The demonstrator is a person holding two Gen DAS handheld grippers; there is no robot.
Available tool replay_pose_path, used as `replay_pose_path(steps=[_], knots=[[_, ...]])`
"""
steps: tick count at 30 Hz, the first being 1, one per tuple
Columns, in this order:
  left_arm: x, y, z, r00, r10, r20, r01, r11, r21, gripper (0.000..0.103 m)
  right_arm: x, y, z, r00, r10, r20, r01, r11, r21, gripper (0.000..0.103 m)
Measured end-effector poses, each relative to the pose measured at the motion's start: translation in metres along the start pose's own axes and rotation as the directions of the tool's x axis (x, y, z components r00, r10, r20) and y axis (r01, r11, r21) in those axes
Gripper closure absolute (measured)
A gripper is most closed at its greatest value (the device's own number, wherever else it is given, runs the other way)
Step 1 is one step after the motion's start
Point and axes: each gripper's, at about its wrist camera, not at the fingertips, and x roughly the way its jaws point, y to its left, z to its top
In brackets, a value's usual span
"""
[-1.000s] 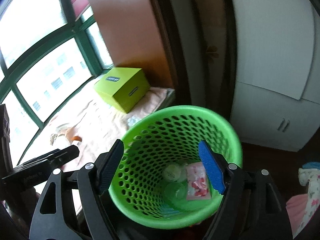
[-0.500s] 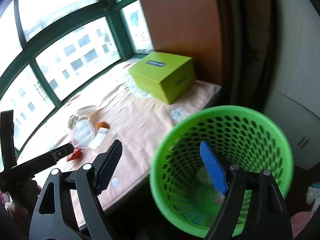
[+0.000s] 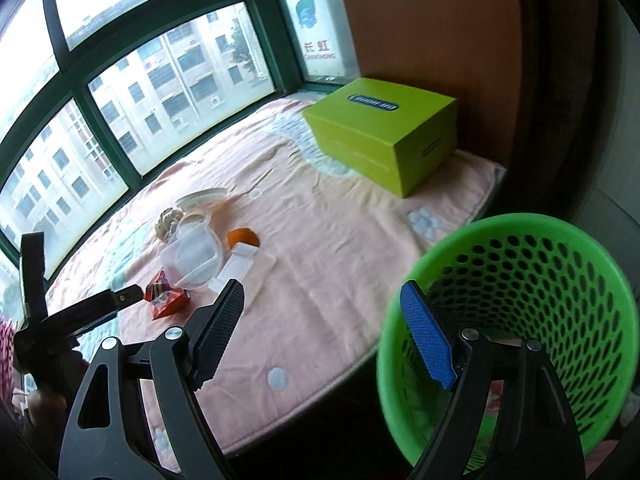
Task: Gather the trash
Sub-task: 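Move both tools back over the table toward the orange snack packet, then grasp the orange snack packet with the left gripper while the right grasps a clear container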
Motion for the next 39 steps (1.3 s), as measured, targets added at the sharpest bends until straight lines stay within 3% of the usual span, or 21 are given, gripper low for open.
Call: replay_pose_path(steps=[10,12,23,32,39], knots=[[0.042,0.002,0.006,0.996,-0.005,-0.09,0.004,1.0,-0.005,0.026,0.037,0.016,0.003,0.998,0.02,-0.065,-0.02,1.0,-0.008,0.023],[0.047,0.0,0.008,0.995,-0.002,-0.099,0.001,1.0,-0.003,0.02,0.043,0.017,0.002,0.997,0.023,-0.076,-0.024,1.0,-0.007,0.023],[0.076,-0.011,0.013,0.991,0.052,-0.122,-0.048,0.998,0.041,0.019,0.072,0.024,0.002,0.992,0.027,-0.125,-0.029,1.0,-0.011,0.023],[0.07,0.001,0.012,0.993,0.035,-0.115,-0.031,0.999,0.037,0.039,0.086,0.035,0.001,0.988,0.042,-0.152,-0.045,0.999,-0.02,0.023],[0.062,0.015,0.009,0.993,0.014,-0.114,-0.011,1.0,0.024,0.042,0.093,0.04,-0.002,0.985,0.053,-0.165,-0.057,0.998,-0.02,0.023]])
